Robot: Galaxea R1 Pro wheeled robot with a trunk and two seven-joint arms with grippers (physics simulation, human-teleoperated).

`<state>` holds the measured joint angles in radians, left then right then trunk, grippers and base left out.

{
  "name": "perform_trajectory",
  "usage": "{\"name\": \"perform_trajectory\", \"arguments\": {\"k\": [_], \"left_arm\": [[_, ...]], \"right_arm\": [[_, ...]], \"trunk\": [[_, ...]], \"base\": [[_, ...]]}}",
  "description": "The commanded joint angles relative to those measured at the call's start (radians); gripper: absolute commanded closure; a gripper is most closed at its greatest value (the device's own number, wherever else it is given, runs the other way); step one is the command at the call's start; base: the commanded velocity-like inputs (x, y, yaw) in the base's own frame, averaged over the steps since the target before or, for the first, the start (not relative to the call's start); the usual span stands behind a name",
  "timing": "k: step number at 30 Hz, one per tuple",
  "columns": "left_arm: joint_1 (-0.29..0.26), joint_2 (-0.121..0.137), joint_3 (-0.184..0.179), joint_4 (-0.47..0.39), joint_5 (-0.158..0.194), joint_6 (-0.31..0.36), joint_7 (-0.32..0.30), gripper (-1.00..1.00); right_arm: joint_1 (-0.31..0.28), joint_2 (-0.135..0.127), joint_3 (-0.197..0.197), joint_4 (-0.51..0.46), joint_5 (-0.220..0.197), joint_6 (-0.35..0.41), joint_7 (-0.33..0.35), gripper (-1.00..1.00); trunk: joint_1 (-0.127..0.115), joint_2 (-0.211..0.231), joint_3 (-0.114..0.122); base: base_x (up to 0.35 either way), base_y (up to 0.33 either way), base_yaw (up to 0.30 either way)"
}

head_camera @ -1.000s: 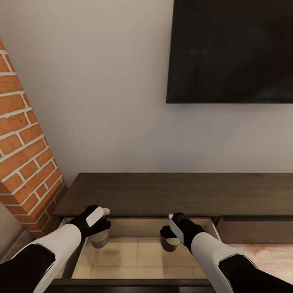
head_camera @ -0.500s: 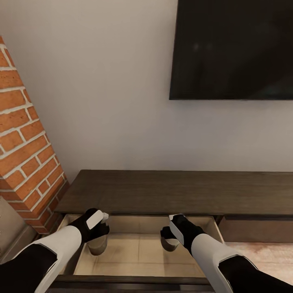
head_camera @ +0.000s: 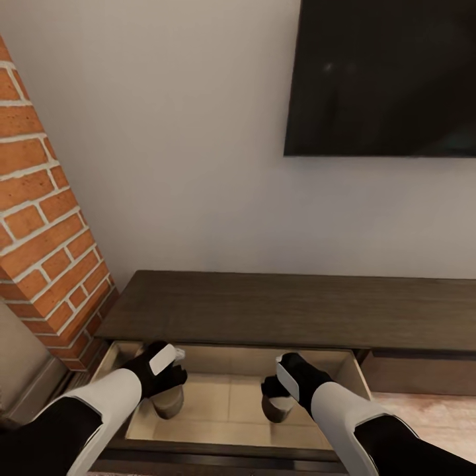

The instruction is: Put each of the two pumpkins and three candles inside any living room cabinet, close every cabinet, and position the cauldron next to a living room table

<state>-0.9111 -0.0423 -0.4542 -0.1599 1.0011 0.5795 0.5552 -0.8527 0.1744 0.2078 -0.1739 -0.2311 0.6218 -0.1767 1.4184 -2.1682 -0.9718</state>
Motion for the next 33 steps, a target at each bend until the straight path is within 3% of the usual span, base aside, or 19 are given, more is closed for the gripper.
{"name": "perform_trajectory", "arguments": {"k": [1,25,33], "left_arm": [[0.0,-0.004,-0.004,0.0,-0.007,0.001,0.0,1.0],[0.0,-0.007,-0.004,-0.009,-0.007,-0.003,-0.004,1.0],[0.0,-0.007,-0.004,-0.01,-0.007,-0.002,-0.006,1.0]], "right_arm": [[0.0,0.0,0.001,0.005,-0.014,0.0,-0.002,1.0],[0.0,0.0,0.001,0.011,-0.025,-0.008,0.0,1.0],[-0.001,0.0,0.001,0.011,-0.025,-0.01,-0.001,1.0]], "trunk": [[0.0,0.0,-0.002],[0.0,0.0,-0.04],[0.0,0.0,-0.039]], "base": [[0.0,0.0,0.077],[0.0,0.0,0.074],[0.0,0.0,-0.202]]}}
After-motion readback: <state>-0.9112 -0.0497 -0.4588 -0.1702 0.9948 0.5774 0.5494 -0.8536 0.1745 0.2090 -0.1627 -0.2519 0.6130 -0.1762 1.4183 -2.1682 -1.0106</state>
